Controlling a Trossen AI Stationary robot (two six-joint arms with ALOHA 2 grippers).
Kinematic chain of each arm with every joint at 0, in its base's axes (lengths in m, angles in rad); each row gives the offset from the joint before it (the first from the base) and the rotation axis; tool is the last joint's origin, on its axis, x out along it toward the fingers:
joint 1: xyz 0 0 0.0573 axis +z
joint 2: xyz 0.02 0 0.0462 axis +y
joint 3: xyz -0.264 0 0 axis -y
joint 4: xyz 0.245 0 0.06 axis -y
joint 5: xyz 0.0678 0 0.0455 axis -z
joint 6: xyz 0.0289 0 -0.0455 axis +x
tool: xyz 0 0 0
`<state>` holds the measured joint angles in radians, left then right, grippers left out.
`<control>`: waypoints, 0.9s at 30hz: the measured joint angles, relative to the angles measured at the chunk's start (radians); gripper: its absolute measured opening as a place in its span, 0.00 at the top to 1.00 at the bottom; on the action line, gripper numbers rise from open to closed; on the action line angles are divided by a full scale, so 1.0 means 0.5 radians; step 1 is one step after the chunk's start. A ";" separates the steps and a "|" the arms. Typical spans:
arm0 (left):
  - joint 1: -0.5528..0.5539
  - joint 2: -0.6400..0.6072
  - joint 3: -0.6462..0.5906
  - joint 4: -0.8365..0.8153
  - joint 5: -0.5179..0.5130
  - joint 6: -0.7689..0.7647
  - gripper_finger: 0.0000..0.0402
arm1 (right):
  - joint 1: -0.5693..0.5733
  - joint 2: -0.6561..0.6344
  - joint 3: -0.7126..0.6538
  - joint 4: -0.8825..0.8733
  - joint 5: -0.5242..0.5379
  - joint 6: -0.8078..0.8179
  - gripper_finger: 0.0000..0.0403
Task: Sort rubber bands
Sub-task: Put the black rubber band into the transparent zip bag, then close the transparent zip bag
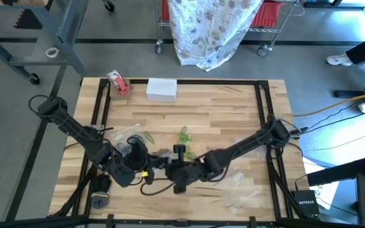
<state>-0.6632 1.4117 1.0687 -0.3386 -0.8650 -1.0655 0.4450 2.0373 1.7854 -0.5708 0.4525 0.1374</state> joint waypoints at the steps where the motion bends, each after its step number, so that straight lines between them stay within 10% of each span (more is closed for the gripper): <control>1: 0.000 0.000 0.000 -0.015 0.020 0.002 1.00 | 0.003 0.000 0.008 -0.005 0.004 0.039 0.99; 15: 0.008 0.000 0.000 -0.318 0.038 -0.204 1.00 | -0.013 -0.005 0.354 -0.337 0.174 0.015 0.57; 27: 0.002 0.000 0.000 -0.299 0.107 -0.200 1.00 | 0.000 -0.006 0.344 -0.596 0.068 -0.075 0.53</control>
<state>-0.6621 1.4117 1.0687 -0.4882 -0.8116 -1.1655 0.4451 2.0343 1.9575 -0.8689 0.4867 0.0997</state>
